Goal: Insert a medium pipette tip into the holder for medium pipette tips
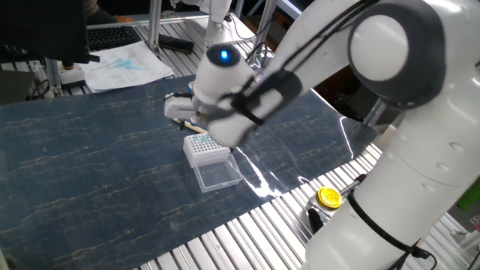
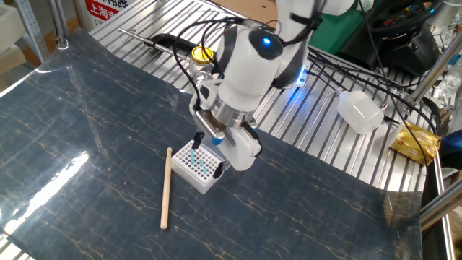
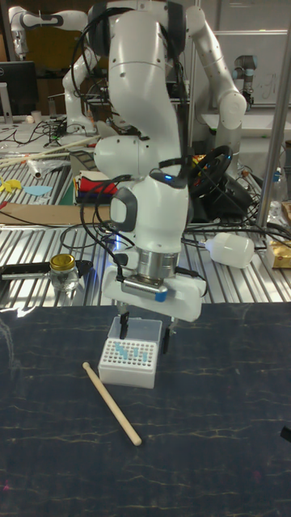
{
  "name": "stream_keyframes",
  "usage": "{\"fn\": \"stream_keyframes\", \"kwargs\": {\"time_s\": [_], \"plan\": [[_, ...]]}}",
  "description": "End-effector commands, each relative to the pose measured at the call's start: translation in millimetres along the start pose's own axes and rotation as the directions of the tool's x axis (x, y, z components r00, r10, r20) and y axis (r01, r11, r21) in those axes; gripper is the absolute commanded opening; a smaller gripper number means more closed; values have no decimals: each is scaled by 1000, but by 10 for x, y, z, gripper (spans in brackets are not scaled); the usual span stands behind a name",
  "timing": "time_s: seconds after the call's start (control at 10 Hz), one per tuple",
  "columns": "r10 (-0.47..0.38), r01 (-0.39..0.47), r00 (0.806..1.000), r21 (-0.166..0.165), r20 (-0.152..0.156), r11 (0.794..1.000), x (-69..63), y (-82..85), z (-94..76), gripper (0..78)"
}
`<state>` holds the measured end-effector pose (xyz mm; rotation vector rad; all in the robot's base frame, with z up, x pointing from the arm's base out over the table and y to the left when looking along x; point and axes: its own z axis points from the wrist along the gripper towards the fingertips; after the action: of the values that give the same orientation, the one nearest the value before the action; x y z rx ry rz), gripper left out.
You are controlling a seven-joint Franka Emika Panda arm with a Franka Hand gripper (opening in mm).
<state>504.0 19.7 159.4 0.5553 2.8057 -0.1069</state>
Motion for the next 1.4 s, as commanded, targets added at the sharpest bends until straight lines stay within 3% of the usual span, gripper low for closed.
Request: {"fn": "stream_keyframes", "kwargs": {"time_s": [0.1,0.7,1.4], "plan": [[-23,26,991,17,-128,1000,-26,-33,-265,774],[-74,78,976,12,-203,997,-28,-117,-484,774],[-123,129,964,8,-234,992,-3,-171,-691,774]]}}
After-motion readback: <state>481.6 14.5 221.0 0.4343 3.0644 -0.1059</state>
